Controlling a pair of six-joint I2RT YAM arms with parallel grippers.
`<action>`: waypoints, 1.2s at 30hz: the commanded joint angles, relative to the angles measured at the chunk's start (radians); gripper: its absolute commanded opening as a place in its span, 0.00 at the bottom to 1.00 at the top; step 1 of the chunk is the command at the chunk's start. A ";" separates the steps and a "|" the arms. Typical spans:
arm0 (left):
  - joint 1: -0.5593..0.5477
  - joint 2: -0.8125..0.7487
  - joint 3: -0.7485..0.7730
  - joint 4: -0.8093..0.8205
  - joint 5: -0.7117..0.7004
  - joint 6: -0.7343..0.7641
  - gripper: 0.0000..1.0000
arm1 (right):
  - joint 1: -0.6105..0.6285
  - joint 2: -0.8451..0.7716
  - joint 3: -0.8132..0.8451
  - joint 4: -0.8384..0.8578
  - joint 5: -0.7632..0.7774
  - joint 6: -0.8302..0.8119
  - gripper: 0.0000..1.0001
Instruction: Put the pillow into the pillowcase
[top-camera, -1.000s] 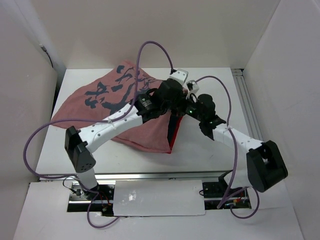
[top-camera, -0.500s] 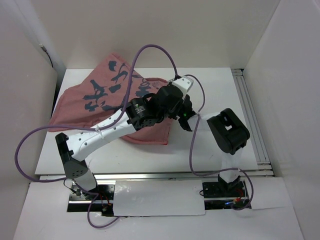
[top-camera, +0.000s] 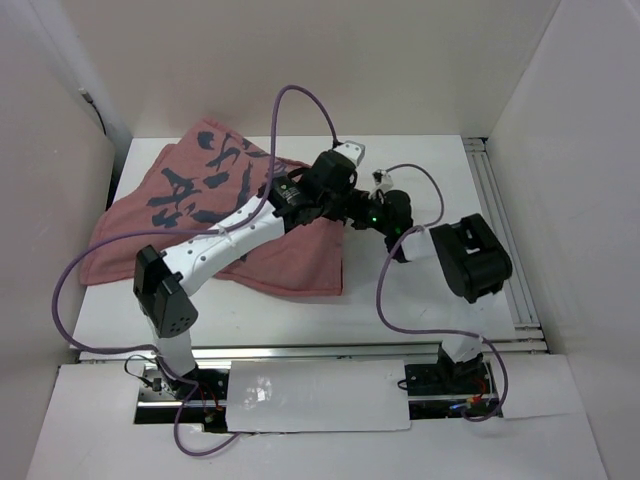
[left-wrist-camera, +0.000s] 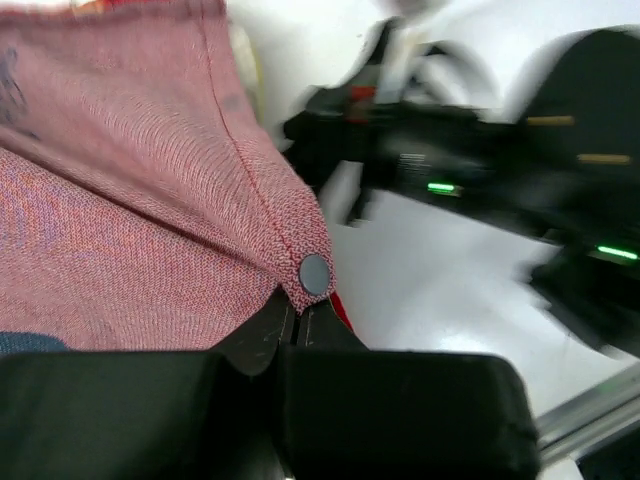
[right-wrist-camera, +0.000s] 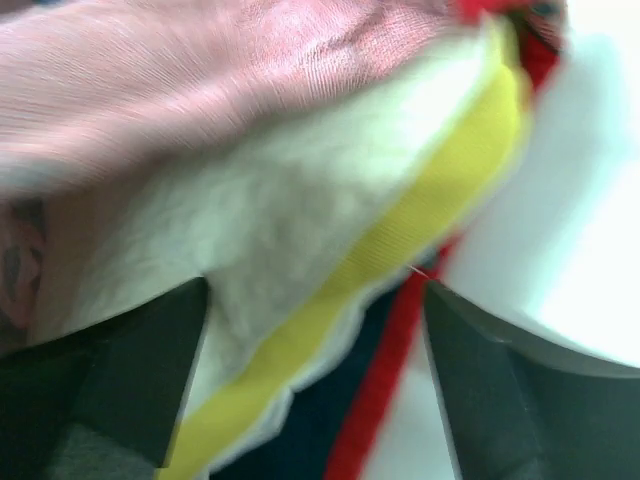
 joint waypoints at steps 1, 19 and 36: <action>0.037 0.042 -0.014 0.100 0.134 -0.063 0.00 | -0.050 -0.188 -0.047 -0.165 -0.062 -0.057 1.00; 0.062 0.016 -0.049 0.171 0.234 -0.011 0.00 | -0.079 0.002 0.107 -0.060 -0.157 -0.019 0.72; -0.171 -0.153 -0.023 0.068 0.235 0.068 0.00 | 0.039 -0.092 -0.130 0.817 -0.321 0.159 0.00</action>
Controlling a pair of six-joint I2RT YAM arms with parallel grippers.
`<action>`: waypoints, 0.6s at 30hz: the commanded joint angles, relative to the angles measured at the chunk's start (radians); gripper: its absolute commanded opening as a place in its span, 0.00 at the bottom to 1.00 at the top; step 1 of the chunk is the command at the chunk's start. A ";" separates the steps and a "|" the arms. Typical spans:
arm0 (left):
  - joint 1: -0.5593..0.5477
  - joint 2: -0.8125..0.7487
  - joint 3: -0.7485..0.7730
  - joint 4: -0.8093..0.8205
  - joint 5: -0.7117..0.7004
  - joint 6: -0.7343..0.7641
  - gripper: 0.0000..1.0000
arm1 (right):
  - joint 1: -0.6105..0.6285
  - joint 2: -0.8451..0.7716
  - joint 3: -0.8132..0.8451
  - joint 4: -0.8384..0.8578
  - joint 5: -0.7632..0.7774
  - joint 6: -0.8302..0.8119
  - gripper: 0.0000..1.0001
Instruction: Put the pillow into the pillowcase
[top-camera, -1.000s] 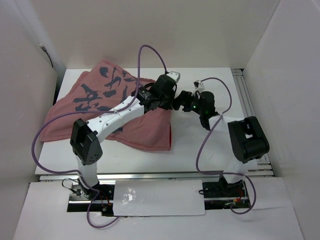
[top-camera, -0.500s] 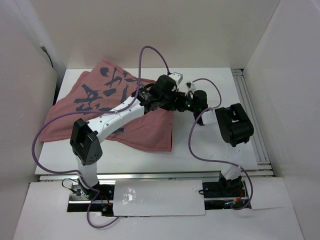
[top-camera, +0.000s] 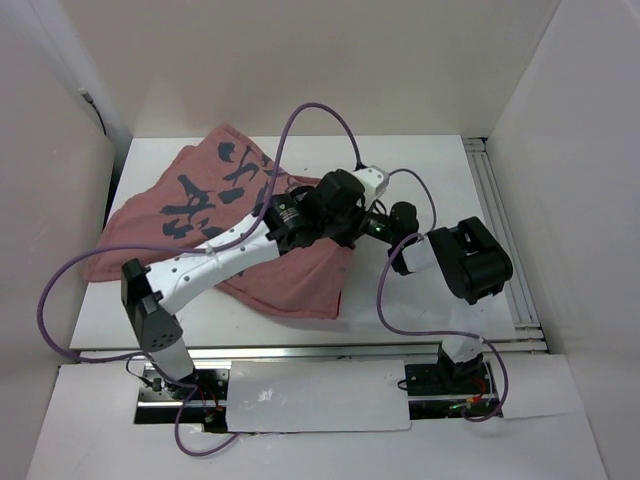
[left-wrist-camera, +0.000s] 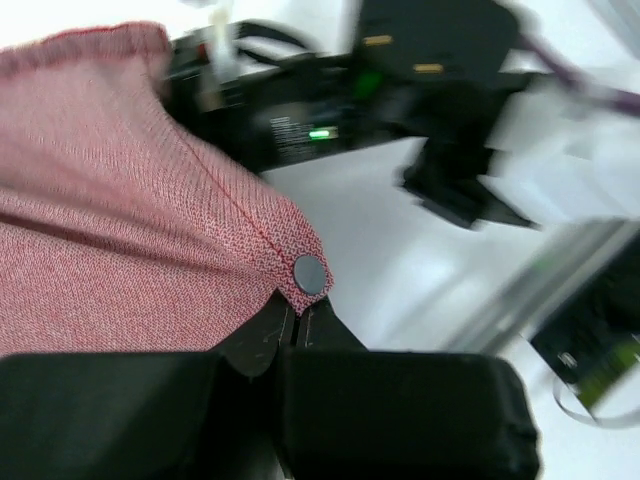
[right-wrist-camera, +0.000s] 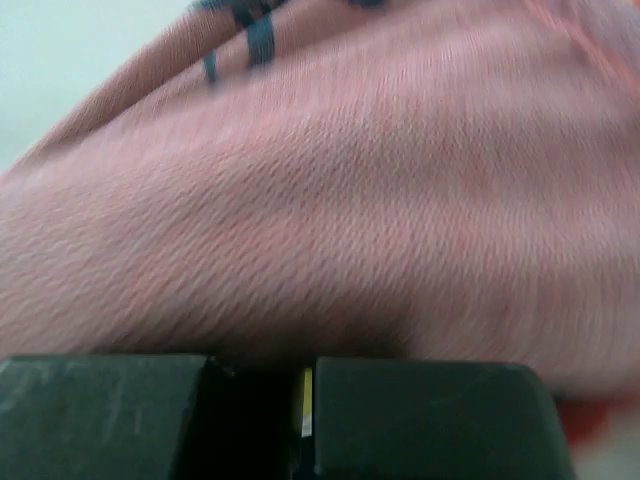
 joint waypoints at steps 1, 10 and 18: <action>-0.101 -0.109 0.030 0.065 0.078 0.000 0.00 | 0.080 -0.042 0.032 0.526 0.041 -0.010 0.00; -0.135 -0.119 -0.033 0.042 0.141 -0.067 0.00 | 0.080 0.245 0.191 0.520 0.279 0.116 0.00; -0.105 -0.098 -0.114 0.042 0.068 -0.102 0.00 | 0.029 0.211 0.075 0.484 0.208 0.122 0.55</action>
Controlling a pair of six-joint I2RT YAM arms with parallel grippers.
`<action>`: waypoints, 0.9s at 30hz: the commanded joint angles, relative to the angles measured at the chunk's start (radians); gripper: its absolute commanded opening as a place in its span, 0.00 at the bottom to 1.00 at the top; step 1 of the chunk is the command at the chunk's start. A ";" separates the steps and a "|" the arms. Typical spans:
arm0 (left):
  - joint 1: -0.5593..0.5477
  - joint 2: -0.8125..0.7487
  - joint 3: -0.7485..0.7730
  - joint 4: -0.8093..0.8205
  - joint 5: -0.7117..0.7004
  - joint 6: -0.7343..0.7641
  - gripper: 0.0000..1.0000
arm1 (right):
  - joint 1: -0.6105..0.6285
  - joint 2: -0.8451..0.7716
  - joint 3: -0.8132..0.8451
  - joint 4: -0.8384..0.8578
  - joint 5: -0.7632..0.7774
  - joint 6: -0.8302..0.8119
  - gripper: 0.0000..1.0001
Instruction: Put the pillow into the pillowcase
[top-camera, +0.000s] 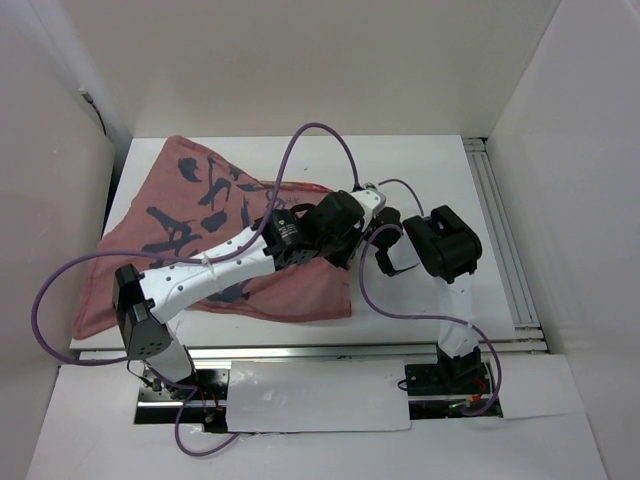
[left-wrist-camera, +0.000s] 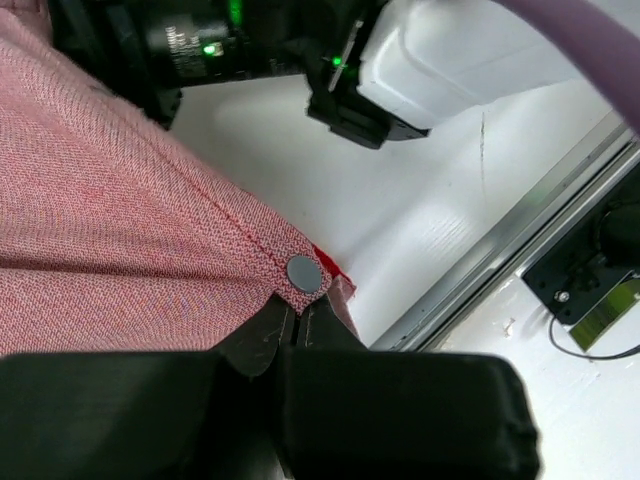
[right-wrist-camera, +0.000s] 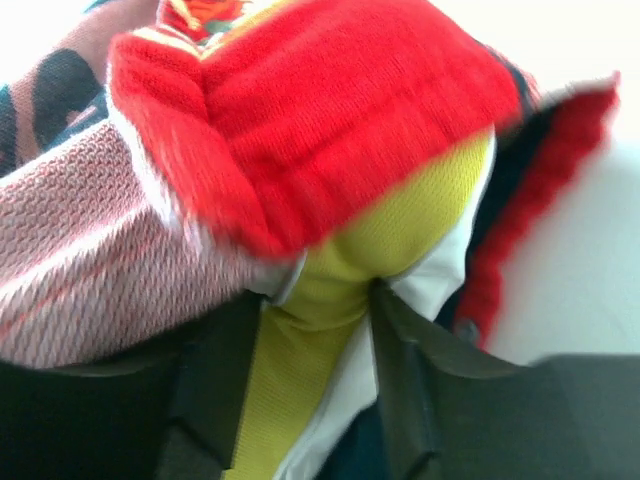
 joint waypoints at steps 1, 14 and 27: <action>0.020 0.006 0.001 0.098 0.086 -0.070 0.00 | -0.040 -0.060 -0.074 0.373 -0.018 0.022 0.58; 0.176 0.163 0.125 -0.085 -0.081 -0.122 1.00 | -0.168 -0.815 -0.243 -0.750 0.299 -0.229 0.90; 0.385 0.655 0.719 -0.154 -0.116 -0.032 1.00 | -0.186 -0.729 -0.088 -0.927 0.304 -0.260 0.63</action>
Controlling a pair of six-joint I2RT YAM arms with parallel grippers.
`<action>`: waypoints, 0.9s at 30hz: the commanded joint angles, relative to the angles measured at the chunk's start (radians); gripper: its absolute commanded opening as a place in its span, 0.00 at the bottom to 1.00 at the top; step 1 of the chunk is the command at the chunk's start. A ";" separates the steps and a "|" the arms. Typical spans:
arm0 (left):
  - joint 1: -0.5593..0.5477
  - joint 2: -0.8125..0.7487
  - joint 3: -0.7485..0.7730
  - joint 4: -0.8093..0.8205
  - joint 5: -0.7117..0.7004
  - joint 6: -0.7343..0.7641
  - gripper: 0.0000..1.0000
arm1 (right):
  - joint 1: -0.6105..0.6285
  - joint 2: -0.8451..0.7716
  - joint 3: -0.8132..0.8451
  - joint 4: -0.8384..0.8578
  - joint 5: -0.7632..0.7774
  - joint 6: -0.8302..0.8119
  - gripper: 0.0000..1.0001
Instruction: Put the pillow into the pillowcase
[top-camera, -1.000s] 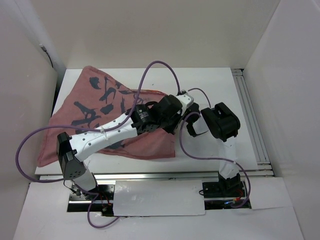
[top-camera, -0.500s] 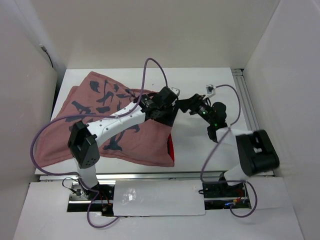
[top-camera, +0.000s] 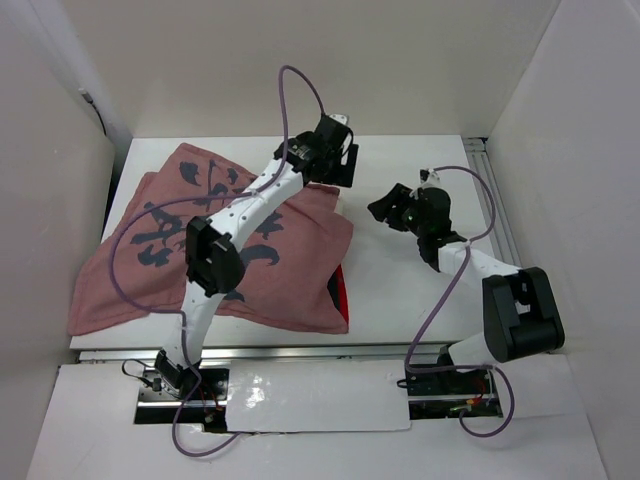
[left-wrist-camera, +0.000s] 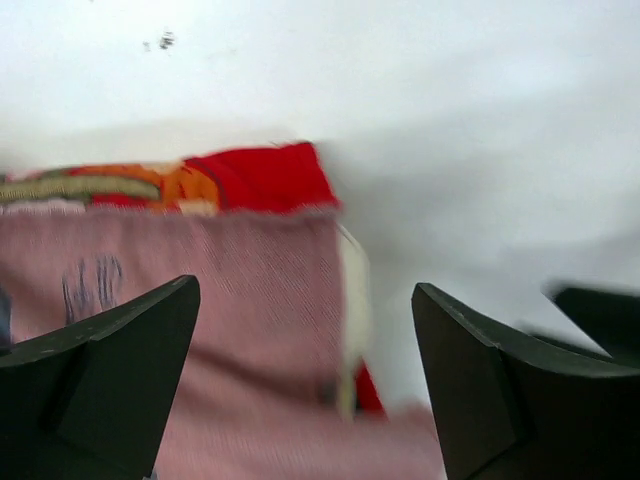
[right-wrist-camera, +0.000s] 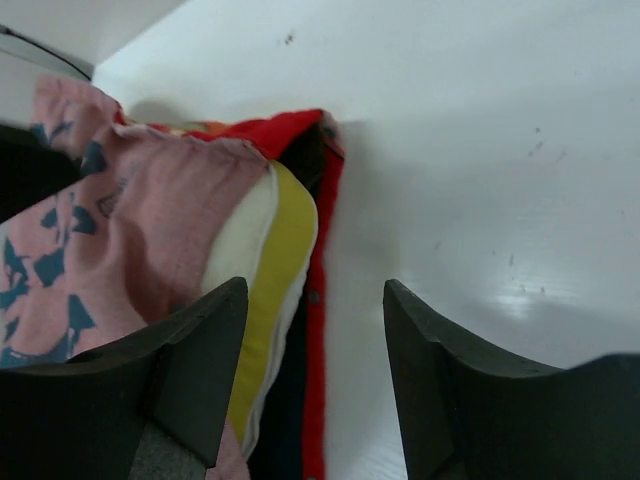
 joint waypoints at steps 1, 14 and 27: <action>0.028 0.152 0.054 0.007 -0.015 0.077 1.00 | -0.001 0.014 0.054 -0.034 0.013 -0.036 0.63; 0.015 0.194 -0.048 0.359 -0.030 0.131 0.91 | 0.142 0.034 0.050 0.026 -0.068 -0.136 0.58; -0.030 0.103 -0.174 0.391 0.053 0.163 0.00 | 0.162 -0.109 0.001 -0.115 -0.007 -0.212 0.54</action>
